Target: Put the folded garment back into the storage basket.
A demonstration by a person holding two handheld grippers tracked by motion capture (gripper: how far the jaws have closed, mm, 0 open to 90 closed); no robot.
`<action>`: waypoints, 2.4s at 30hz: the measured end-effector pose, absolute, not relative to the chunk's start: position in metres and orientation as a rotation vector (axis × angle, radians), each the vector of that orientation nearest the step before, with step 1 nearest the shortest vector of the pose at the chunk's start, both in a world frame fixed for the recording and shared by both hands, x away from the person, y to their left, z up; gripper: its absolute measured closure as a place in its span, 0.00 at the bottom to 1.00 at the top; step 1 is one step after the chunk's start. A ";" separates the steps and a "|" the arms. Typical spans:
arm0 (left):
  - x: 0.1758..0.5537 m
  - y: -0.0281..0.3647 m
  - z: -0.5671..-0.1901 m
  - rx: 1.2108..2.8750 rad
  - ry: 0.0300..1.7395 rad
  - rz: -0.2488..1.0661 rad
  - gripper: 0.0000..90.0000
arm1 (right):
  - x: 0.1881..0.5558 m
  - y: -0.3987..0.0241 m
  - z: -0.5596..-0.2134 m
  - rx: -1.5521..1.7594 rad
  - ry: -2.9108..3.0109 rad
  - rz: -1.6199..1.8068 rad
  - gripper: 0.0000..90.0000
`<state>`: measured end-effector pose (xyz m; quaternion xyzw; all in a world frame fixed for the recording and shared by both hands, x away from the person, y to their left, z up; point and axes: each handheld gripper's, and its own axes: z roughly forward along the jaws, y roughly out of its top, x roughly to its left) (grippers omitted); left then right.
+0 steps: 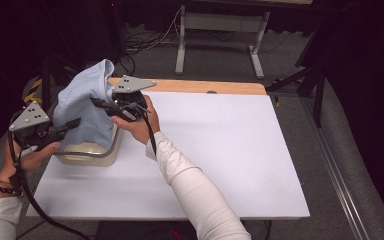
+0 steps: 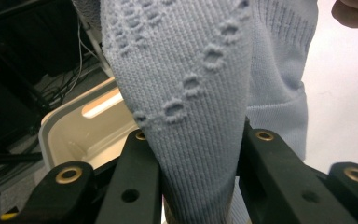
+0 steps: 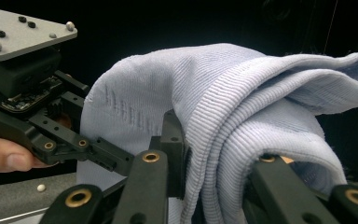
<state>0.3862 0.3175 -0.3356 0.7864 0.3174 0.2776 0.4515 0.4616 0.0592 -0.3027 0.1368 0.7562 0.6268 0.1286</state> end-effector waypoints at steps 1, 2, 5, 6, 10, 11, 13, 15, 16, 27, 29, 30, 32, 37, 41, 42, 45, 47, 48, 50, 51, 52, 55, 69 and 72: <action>0.388 0.319 -0.338 1.948 0.789 0.684 0.83 | 0.463 0.061 -0.304 0.401 2.204 1.818 0.85; 0.389 0.320 -0.340 1.949 0.794 0.681 0.83 | 0.464 0.063 -0.306 0.406 2.213 1.809 0.85; 0.393 0.322 -0.348 1.961 0.812 0.654 0.83 | 0.469 0.066 -0.314 0.427 2.231 1.809 0.85; 0.394 0.323 -0.350 1.964 0.822 0.647 0.83 | 0.470 0.067 -0.317 0.439 2.237 1.808 0.85; 0.398 0.324 -0.360 1.989 0.851 0.634 0.83 | 0.478 0.071 -0.330 0.490 2.268 1.811 0.85; 0.398 0.325 -0.363 1.992 0.857 0.632 0.83 | 0.479 0.072 -0.334 0.502 2.278 1.810 0.85; 0.399 0.326 -0.366 1.995 0.869 0.623 0.83 | 0.482 0.074 -0.339 0.520 2.288 1.814 0.85; 0.400 0.328 -0.369 2.002 0.875 0.614 0.83 | 0.485 0.075 -0.346 0.551 2.303 1.824 0.85; 0.401 0.328 -0.370 2.004 0.882 0.607 0.83 | 0.486 0.076 -0.348 0.561 2.306 1.828 0.85; 0.408 0.320 -0.381 2.083 0.926 0.647 0.80 | 0.505 0.078 -0.377 0.699 2.377 1.768 0.85; 0.409 0.317 -0.383 2.118 0.929 0.688 0.80 | 0.508 0.080 -0.382 0.715 2.390 1.745 0.85; 0.410 0.316 -0.384 2.121 0.930 0.691 0.79 | 0.510 0.080 -0.384 0.722 2.396 1.734 0.85; 0.412 0.316 -0.385 2.134 0.932 0.683 0.79 | 0.512 0.081 -0.387 0.731 2.405 1.722 0.85; 0.418 0.320 -0.389 2.133 0.971 0.646 0.76 | 0.518 0.085 -0.392 0.759 2.436 1.669 0.85; 0.420 0.324 -0.393 2.092 1.015 0.627 0.71 | 0.522 0.090 -0.394 0.751 2.456 1.619 0.85; 0.421 0.325 -0.394 2.087 1.024 0.620 0.67 | 0.523 0.091 -0.395 0.751 2.457 1.615 0.85; 0.421 0.328 -0.397 2.084 1.038 0.615 0.57 | 0.526 0.092 -0.398 0.760 2.466 1.592 0.85; 0.421 0.330 -0.398 2.067 1.044 0.609 0.55 | 0.529 0.092 -0.401 0.770 2.468 1.592 0.85; 0.421 0.332 -0.399 2.058 1.047 0.607 0.52 | 0.529 0.093 -0.402 0.777 2.466 1.586 0.85; 0.420 0.336 -0.401 2.042 1.052 0.586 0.45 | 0.532 0.093 -0.404 0.786 2.466 1.574 0.85; 0.419 0.336 -0.401 2.041 1.055 0.596 0.45 | 0.532 0.094 -0.405 0.786 2.471 1.566 0.85; 0.419 0.337 -0.403 2.036 1.059 0.600 0.44 | 0.532 0.094 -0.406 0.782 2.475 1.553 0.85; 0.416 0.338 -0.404 1.994 1.053 0.609 0.41 | 0.533 0.096 -0.406 0.785 2.475 1.544 0.85; 0.410 0.326 -0.400 1.962 0.964 0.682 0.38 | 0.530 0.101 -0.410 0.778 2.478 1.496 0.81; 0.409 0.324 -0.399 1.949 0.954 0.687 0.38 | 0.528 0.102 -0.409 0.764 2.478 1.475 0.79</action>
